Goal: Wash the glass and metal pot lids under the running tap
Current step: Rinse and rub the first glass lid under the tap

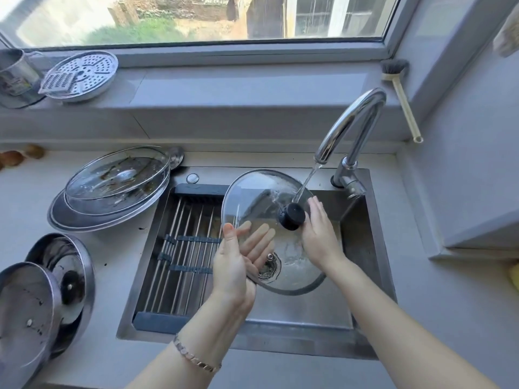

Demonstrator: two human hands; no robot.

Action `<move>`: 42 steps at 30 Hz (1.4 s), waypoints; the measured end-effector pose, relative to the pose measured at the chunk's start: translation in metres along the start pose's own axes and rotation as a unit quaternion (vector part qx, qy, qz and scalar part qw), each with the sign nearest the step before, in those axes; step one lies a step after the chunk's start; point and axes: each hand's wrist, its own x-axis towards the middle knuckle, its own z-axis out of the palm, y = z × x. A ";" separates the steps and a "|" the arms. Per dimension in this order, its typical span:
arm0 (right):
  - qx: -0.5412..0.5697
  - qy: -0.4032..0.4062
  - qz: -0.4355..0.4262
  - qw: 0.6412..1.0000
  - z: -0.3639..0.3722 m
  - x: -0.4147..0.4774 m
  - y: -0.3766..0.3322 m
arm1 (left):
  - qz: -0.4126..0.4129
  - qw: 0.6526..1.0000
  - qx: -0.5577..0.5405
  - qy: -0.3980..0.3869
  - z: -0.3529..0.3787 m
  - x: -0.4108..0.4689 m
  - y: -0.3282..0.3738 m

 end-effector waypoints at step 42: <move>0.296 -0.196 0.071 0.932 -0.035 0.018 -0.035 | -0.029 0.997 0.070 -0.004 -0.007 0.037 0.025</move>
